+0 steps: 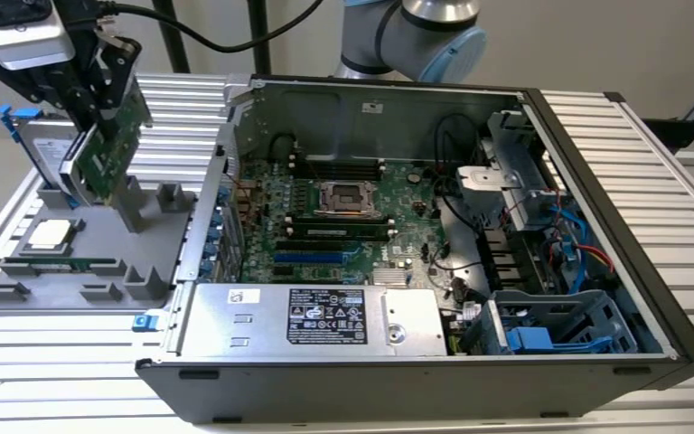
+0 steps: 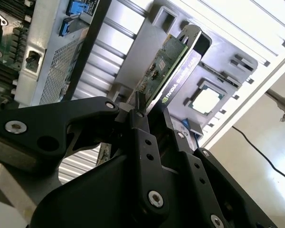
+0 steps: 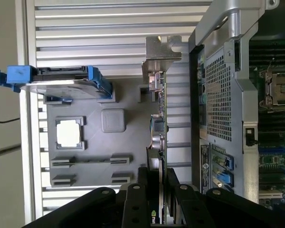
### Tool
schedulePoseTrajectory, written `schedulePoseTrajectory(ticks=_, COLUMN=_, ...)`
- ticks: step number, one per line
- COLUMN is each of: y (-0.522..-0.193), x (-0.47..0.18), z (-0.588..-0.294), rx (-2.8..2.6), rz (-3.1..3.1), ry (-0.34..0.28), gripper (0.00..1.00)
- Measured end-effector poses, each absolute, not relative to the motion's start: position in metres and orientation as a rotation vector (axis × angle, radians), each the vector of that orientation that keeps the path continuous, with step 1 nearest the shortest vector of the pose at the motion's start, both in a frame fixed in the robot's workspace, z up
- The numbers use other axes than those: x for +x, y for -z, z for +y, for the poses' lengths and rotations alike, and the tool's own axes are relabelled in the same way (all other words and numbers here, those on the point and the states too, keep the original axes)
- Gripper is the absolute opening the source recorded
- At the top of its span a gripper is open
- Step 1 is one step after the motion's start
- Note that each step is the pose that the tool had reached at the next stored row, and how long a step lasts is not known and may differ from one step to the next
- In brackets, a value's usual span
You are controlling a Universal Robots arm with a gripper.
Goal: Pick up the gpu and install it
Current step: 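Pick up the gpu and move the gpu toward the slot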
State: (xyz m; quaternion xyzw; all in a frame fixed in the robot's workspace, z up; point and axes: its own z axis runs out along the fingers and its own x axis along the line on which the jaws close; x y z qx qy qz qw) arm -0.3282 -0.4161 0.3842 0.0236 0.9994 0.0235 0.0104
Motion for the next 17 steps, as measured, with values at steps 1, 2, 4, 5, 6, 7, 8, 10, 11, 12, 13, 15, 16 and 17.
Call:
schedulePoseTrajectory(ticks=1, y=-0.3847, x=-0.3282, z=-0.4161, rx=0.074, rz=3.119, ry=-0.074, gripper=0.00)
schedulePoseTrajectory(ticks=2, y=-0.3851, x=-0.3282, z=-0.4161, rx=0.074, rz=3.119, ry=-0.074, gripper=0.00)
schedulePoseTrajectory(ticks=4, y=-0.3860, x=-0.3282, z=-0.4161, rx=0.074, rz=3.119, ry=-0.074, gripper=0.00)
schedulePoseTrajectory(ticks=5, y=-0.3864, x=-0.3282, z=-0.4161, rx=0.074, rz=3.119, ry=-0.074, gripper=0.00)
schedulePoseTrajectory(ticks=6, y=-0.3868, x=-0.3282, z=-0.4161, rx=0.074, rz=3.119, ry=-0.074, gripper=0.00)
schedulePoseTrajectory(ticks=7, y=-0.3872, x=-0.3282, z=-0.4161, rx=0.074, rz=3.119, ry=-0.073, gripper=0.00)
schedulePoseTrajectory(ticks=8, y=-0.3875, x=-0.3282, z=-0.4161, rx=0.074, rz=3.119, ry=-0.074, gripper=0.00)
schedulePoseTrajectory(ticks=10, y=-0.3885, x=-0.3282, z=-0.4161, rx=0.074, rz=3.119, ry=-0.074, gripper=0.00)
schedulePoseTrajectory(ticks=11, y=-0.3888, x=-0.3282, z=-0.4161, rx=0.074, rz=3.119, ry=-0.074, gripper=0.00)
schedulePoseTrajectory(ticks=12, y=-0.3891, x=-0.3282, z=-0.4161, rx=0.074, rz=3.119, ry=-0.074, gripper=0.00)
schedulePoseTrajectory(ticks=13, y=-0.3893, x=-0.3282, z=-0.4161, rx=0.074, rz=3.119, ry=-0.074, gripper=0.00)
schedulePoseTrajectory(ticks=15, y=-0.3897, x=-0.3282, z=-0.4161, rx=0.074, rz=3.119, ry=-0.074, gripper=0.00)
schedulePoseTrajectory(ticks=16, y=-0.3900, x=-0.3282, z=-0.4161, rx=0.074, rz=3.119, ry=-0.074, gripper=0.00)
schedulePoseTrajectory(ticks=17, y=-0.3902, x=-0.3282, z=-0.4161, rx=0.074, rz=3.119, ry=-0.074, gripper=0.00)
